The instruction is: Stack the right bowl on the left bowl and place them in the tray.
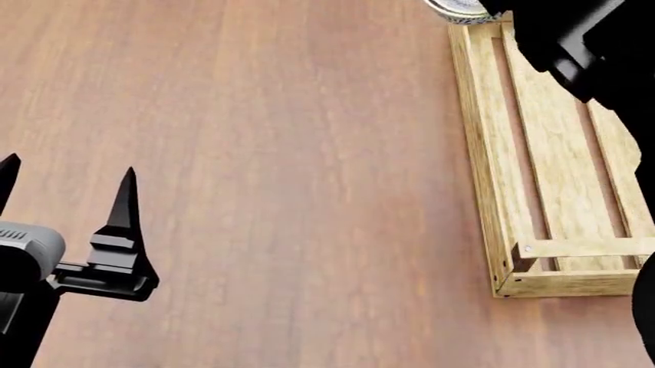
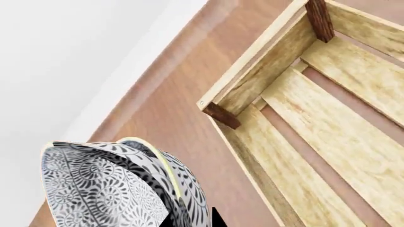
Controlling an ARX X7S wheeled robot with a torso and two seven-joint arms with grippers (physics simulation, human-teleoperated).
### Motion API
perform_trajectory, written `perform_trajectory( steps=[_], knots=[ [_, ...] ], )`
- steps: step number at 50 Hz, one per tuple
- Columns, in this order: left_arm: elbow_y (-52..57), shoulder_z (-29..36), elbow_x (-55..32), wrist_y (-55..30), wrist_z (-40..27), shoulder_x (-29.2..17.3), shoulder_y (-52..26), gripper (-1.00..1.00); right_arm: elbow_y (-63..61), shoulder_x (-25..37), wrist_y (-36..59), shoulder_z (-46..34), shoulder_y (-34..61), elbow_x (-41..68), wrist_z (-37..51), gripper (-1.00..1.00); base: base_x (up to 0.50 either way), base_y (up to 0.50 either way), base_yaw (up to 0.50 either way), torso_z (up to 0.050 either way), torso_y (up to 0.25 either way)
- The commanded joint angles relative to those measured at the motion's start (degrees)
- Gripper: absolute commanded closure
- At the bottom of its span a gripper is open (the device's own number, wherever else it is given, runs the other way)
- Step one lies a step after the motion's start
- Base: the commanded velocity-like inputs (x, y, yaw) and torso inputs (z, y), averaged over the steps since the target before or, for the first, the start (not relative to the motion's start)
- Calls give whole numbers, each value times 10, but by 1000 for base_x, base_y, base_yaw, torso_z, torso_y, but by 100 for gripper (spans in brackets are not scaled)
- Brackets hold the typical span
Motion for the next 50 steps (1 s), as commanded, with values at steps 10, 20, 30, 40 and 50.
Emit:
perform_trajectory(
  steps=[10, 20, 30, 40, 50],
  knots=[
    [0, -3, -4, 5, -2, -4, 5, -100, 8, 67, -53, 121, -42, 11, 67, 100, 0, 0, 0, 0, 0],
    [1, -2, -5, 4, -4, -5, 4, -100, 8, 80, -75, 153, -63, 10, 91, 100, 0, 0, 0, 2, 1],
    [0, -3, -8, 5, -4, -6, 3, -100, 8, 95, -90, 205, -90, 12, 106, 100, 0, 0, 0, 0, 1],
    [0, -5, -11, 9, -4, -8, 8, -100, 8, 99, -96, 236, -113, 7, 112, 100, 0, 0, 0, 0, 1],
    [-5, -3, -8, 14, -4, -9, 11, -100, 8, 98, -94, 237, -115, 5, 111, 100, 0, 0, 0, 0, 1]
  ],
)
